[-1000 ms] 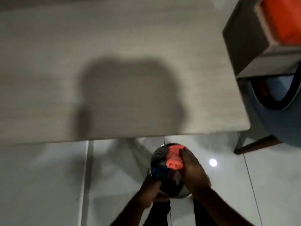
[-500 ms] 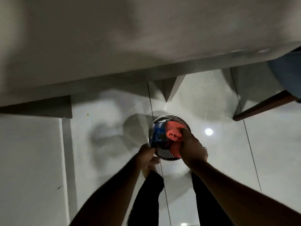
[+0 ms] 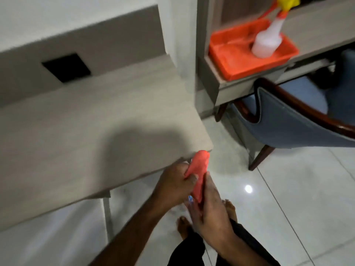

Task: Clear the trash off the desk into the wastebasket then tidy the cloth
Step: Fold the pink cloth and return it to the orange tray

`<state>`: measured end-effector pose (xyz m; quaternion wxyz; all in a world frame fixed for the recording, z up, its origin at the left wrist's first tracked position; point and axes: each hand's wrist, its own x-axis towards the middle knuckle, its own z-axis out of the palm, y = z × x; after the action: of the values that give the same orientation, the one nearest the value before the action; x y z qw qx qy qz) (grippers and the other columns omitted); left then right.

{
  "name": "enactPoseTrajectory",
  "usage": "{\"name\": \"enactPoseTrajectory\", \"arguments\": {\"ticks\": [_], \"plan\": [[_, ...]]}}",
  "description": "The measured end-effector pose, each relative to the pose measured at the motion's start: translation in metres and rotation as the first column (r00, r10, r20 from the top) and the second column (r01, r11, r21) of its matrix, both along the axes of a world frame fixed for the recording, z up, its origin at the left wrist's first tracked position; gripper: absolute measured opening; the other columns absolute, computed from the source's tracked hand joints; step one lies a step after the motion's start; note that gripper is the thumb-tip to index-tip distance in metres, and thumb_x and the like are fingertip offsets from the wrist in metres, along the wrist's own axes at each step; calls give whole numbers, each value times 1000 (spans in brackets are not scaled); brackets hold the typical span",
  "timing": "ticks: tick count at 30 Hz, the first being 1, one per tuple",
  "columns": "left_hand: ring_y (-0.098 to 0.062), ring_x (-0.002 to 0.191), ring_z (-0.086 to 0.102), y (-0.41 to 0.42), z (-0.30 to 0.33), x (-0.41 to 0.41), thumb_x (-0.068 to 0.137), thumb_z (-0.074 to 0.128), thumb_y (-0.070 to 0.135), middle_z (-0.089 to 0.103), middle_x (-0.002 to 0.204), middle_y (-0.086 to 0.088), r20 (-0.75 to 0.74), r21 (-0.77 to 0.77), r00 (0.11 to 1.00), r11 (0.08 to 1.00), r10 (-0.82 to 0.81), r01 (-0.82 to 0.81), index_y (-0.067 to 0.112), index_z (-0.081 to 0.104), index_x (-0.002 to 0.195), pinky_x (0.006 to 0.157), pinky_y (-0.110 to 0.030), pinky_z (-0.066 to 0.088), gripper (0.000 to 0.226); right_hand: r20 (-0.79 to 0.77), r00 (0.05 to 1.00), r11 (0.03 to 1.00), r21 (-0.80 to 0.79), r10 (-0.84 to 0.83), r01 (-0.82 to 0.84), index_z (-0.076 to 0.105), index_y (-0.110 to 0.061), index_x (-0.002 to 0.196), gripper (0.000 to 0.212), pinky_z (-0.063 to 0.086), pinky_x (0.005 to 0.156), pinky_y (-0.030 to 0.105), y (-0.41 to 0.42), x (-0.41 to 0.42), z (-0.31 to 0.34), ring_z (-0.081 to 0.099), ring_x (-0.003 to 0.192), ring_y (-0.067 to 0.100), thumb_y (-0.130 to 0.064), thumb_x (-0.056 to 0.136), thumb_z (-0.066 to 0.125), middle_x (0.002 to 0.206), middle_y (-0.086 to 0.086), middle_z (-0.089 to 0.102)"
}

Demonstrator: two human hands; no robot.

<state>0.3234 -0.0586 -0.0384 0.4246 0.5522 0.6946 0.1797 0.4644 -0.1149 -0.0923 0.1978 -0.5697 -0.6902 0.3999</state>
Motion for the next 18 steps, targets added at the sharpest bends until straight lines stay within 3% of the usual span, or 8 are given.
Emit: {"name": "enactPoseTrajectory", "arguments": {"ticks": [3,4,6,8,9,13,16,18], "plan": [[-31,74,65,29,78,-18,80,55,28,68,79,-15,111,38,972,978,-207,204,11,65,85,72,-38,54,21,-332,937,986,-158,-107,57,-17,-39,152,135,46,88,5,11,19,47,50,116,-23,-47,65,86,138,-50,34],[-26,70,60,43,103,-22,83,56,25,62,77,-13,229,34,937,964,-266,265,11,63,88,68,-35,53,17,-419,897,982,-171,-141,75,-14,-41,150,139,40,85,-4,25,29,56,43,114,-33,-43,60,90,139,-53,25],[-18,71,55,72,144,-26,90,56,14,58,79,-8,390,33,848,925,-360,378,12,59,94,62,-25,52,5,-488,856,978,-190,-168,84,-2,-34,154,138,34,98,-2,62,47,75,31,128,-29,-36,53,91,155,-31,19],[-10,69,57,106,180,-23,93,55,12,59,79,-2,431,32,800,893,-417,448,16,59,94,61,-18,52,6,-601,789,980,-199,-127,5,17,-25,153,123,40,106,16,103,62,95,42,134,-9,-24,53,89,151,-13,41],[-10,68,58,126,195,-20,92,55,12,59,78,-1,428,31,792,883,-435,469,17,60,94,61,-19,53,7,-686,715,972,-232,-132,-43,30,-21,147,107,47,101,23,122,66,104,53,127,-1,-16,56,86,140,-10,54],[-15,71,59,214,222,-3,99,50,4,61,83,-4,328,24,831,884,-448,467,14,62,105,64,-28,54,17,-819,517,950,-310,-249,-35,66,-2,111,39,50,82,43,182,72,119,68,91,26,0,73,72,99,13,74],[-19,77,60,286,217,13,100,51,5,62,87,-5,185,59,903,921,-388,384,12,65,107,64,-30,57,17,-848,350,913,-404,-397,58,70,-5,109,32,55,81,46,233,80,123,71,91,29,-2,77,74,105,17,75],[-23,82,62,327,203,23,99,54,5,64,93,-9,77,99,939,940,-334,326,7,65,115,68,-36,60,20,-821,305,875,-457,-483,157,69,-6,108,29,58,80,40,266,86,125,73,90,25,-1,79,72,105,15,76]]}}
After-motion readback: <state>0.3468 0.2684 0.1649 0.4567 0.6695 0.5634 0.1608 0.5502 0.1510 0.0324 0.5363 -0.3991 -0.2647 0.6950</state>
